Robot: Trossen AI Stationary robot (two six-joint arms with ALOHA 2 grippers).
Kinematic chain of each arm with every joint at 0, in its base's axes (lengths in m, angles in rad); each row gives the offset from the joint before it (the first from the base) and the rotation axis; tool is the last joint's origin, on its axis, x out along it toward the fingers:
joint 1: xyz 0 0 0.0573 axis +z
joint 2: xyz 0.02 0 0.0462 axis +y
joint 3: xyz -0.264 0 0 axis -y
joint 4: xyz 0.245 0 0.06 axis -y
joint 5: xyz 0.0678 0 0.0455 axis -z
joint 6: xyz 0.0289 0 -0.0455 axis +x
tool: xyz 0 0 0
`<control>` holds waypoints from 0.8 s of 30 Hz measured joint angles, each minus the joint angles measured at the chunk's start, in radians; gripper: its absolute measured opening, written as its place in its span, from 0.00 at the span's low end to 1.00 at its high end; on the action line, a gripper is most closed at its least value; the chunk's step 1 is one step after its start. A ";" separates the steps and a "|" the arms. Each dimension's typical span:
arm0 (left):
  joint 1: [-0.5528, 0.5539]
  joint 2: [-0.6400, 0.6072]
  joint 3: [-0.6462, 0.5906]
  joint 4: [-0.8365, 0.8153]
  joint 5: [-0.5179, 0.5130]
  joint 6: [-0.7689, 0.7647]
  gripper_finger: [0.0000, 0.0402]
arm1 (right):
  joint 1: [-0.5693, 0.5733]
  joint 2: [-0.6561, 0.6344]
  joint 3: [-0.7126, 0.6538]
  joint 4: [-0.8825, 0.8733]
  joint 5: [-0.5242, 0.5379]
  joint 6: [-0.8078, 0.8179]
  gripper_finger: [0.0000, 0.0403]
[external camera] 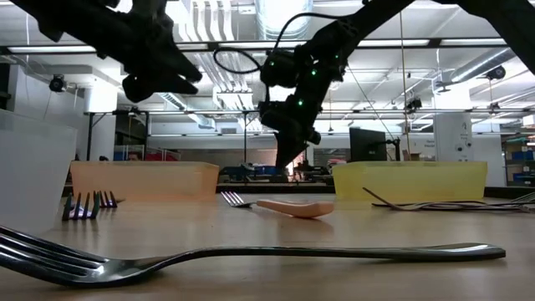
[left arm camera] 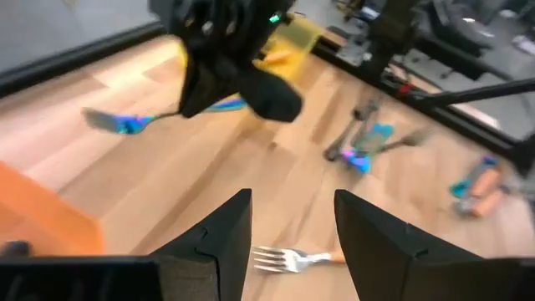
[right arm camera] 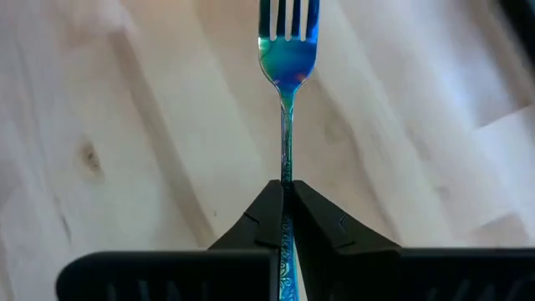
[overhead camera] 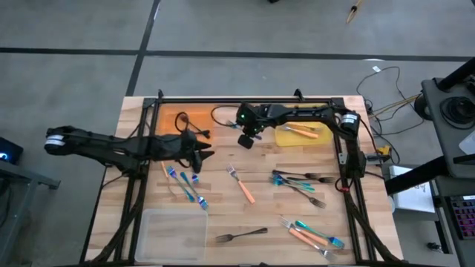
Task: Sort silverware by color (type)
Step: Put the blue fork into the transparent bin
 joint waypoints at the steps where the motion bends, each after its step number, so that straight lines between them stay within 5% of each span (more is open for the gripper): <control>1: 0.000 0.007 0.000 0.004 -0.021 0.004 0.38 | -0.006 -0.008 0.000 0.002 -0.001 0.000 0.02; 11: 0.001 0.116 -0.034 0.214 -0.287 0.022 0.38 | -0.009 -0.066 -0.031 0.132 0.023 -0.025 0.02; 24: 0.002 0.271 -0.301 1.002 -0.540 0.026 0.38 | 0.023 -0.139 -0.150 0.403 0.025 -0.036 0.02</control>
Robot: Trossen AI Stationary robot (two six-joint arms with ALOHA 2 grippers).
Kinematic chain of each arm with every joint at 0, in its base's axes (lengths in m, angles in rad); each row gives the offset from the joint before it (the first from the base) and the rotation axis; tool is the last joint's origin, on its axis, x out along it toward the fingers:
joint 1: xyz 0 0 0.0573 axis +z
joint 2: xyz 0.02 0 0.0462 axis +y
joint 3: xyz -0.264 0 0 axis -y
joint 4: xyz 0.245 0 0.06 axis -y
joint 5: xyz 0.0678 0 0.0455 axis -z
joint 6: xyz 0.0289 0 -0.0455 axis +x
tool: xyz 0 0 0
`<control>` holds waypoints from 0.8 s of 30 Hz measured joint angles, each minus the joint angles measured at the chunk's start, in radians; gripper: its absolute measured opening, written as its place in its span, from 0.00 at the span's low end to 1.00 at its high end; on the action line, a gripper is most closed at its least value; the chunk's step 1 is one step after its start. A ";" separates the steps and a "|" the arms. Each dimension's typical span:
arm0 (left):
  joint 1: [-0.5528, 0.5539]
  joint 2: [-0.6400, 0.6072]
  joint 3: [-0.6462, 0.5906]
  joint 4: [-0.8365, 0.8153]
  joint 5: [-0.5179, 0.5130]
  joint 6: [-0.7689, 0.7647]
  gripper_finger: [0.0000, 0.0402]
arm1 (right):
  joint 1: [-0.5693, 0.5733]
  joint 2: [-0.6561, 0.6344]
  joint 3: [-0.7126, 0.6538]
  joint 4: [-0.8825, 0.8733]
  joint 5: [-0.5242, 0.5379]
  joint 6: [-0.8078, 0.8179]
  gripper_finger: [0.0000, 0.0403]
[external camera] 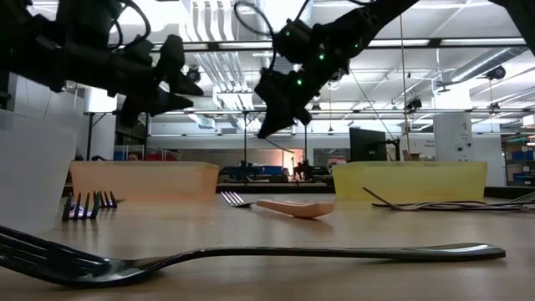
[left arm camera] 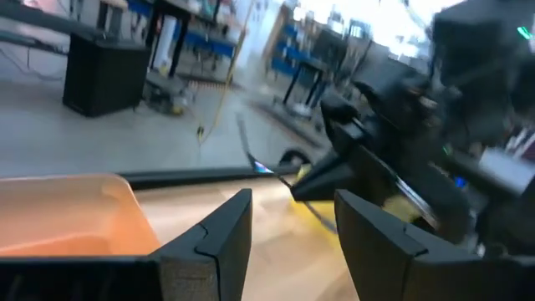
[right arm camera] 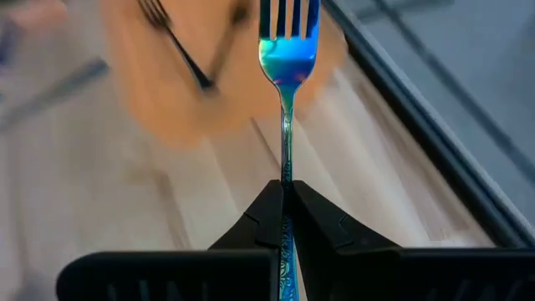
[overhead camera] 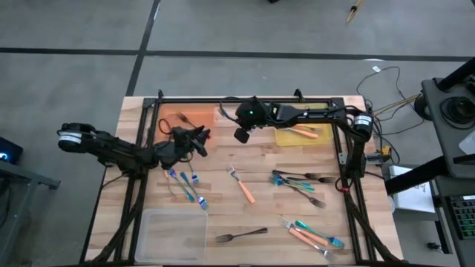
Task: Sort silverware by color (type)
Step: Put the blue fork into the transparent bin
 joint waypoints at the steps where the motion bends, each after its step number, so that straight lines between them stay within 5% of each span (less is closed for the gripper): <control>1: 0.000 0.019 -0.012 0.067 -0.004 0.010 0.38 | 0.010 -0.007 -0.009 0.040 -0.001 -0.001 0.02; 9: 0.000 0.139 -0.029 0.414 0.032 0.083 0.38 | 0.076 -0.016 -0.045 0.177 -0.002 0.013 0.02; 24: 0.000 0.241 0.021 0.427 0.014 0.059 0.38 | 0.142 -0.016 -0.043 0.196 -0.002 0.003 0.02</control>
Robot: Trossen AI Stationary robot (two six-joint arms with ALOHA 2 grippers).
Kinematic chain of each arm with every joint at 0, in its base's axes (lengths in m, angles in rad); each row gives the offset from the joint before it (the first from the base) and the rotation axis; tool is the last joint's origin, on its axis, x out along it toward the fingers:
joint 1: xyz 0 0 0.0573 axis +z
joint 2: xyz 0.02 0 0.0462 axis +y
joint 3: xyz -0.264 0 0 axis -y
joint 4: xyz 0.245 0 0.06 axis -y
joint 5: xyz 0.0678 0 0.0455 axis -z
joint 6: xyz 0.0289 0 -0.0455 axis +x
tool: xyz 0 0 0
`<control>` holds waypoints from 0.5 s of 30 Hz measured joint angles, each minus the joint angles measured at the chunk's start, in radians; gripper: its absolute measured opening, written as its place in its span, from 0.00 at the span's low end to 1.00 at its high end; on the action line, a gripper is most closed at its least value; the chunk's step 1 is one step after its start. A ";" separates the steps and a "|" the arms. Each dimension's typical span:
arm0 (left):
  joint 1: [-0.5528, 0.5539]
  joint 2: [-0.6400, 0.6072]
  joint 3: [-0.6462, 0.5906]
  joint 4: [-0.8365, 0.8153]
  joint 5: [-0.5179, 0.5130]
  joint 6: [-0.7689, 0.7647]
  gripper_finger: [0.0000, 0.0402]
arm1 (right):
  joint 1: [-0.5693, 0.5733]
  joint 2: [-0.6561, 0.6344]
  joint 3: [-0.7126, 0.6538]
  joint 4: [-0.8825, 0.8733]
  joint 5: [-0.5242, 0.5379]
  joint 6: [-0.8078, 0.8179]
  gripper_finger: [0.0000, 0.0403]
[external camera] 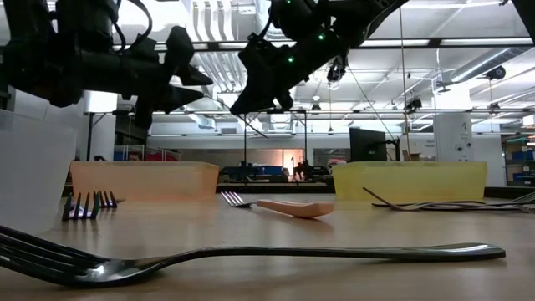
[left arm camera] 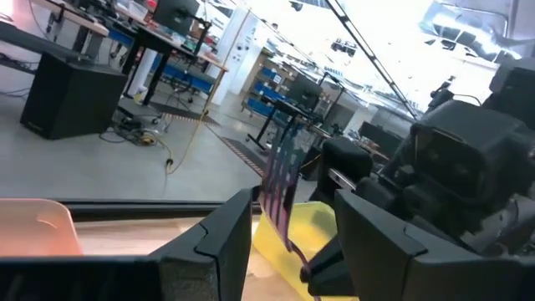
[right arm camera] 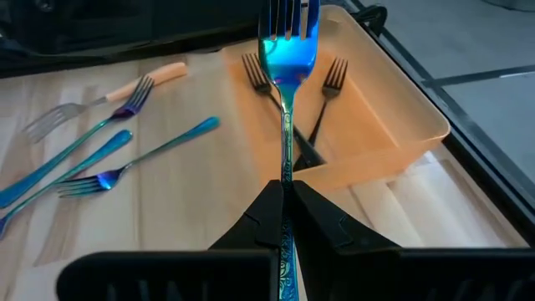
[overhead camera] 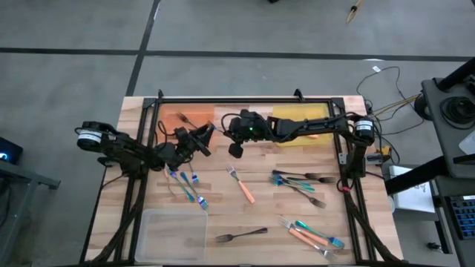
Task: Sort silverware by color (type)
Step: Put the blue fork into the transparent bin
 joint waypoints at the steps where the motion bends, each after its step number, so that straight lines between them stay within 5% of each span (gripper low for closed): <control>1: 0.000 0.001 0.001 0.000 0.000 0.000 0.38 | 0.003 0.000 0.000 0.000 0.000 0.000 0.02; 15: 0.000 -0.003 0.001 -0.005 -0.021 0.117 0.38 | 0.009 -0.003 0.000 0.000 0.028 -0.035 0.02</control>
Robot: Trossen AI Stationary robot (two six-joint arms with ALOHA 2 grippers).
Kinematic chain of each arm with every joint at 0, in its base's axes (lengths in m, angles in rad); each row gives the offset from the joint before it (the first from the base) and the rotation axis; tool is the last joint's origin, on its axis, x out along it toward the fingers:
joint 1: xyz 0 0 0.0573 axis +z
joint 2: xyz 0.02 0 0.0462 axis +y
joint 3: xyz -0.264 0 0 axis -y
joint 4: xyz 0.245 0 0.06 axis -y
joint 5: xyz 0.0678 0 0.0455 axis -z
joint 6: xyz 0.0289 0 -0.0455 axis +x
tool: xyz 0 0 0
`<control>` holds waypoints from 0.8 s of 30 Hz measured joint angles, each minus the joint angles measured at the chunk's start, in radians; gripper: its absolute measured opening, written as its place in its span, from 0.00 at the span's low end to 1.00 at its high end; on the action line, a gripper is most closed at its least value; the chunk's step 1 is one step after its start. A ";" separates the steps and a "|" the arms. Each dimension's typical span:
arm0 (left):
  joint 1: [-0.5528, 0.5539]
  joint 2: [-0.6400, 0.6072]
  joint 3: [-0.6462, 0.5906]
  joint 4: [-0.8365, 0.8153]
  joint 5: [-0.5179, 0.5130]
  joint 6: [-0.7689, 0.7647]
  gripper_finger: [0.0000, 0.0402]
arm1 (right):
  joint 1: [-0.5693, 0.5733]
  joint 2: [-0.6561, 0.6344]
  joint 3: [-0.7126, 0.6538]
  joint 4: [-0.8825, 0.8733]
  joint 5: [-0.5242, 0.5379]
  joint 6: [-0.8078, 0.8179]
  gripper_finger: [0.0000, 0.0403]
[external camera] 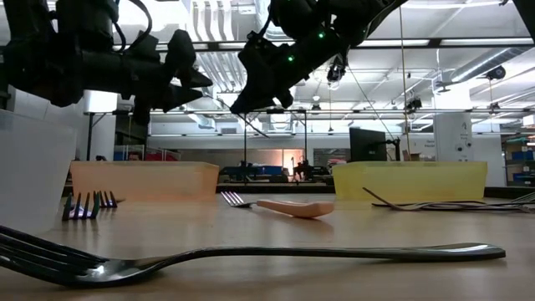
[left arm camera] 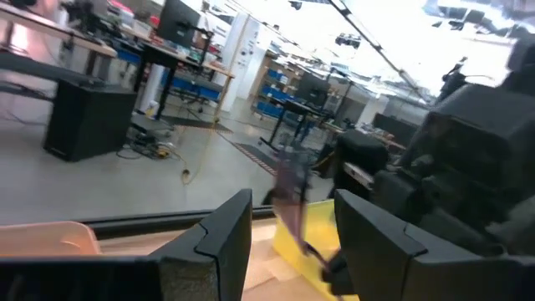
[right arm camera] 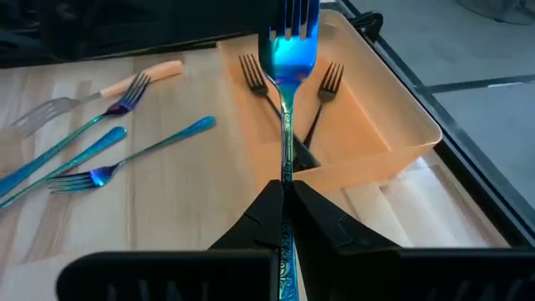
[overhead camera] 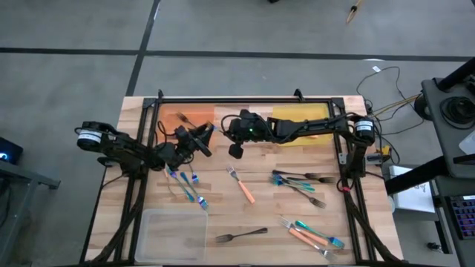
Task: Sort silverware by color (type)
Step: Put the blue fork into the transparent bin
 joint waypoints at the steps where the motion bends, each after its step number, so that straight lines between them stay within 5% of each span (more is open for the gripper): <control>1: -0.001 0.000 0.000 -0.004 -0.006 0.011 0.38 | 0.000 0.000 0.000 0.000 0.003 -0.007 0.02; 7: -0.001 0.000 -0.001 -0.045 -0.007 0.023 0.38 | -0.001 -0.014 0.000 -0.001 0.139 -0.072 0.02; 24: -0.001 0.000 0.000 0.000 -0.075 0.134 0.38 | 0.008 -0.013 -0.008 0.033 0.127 -0.104 0.02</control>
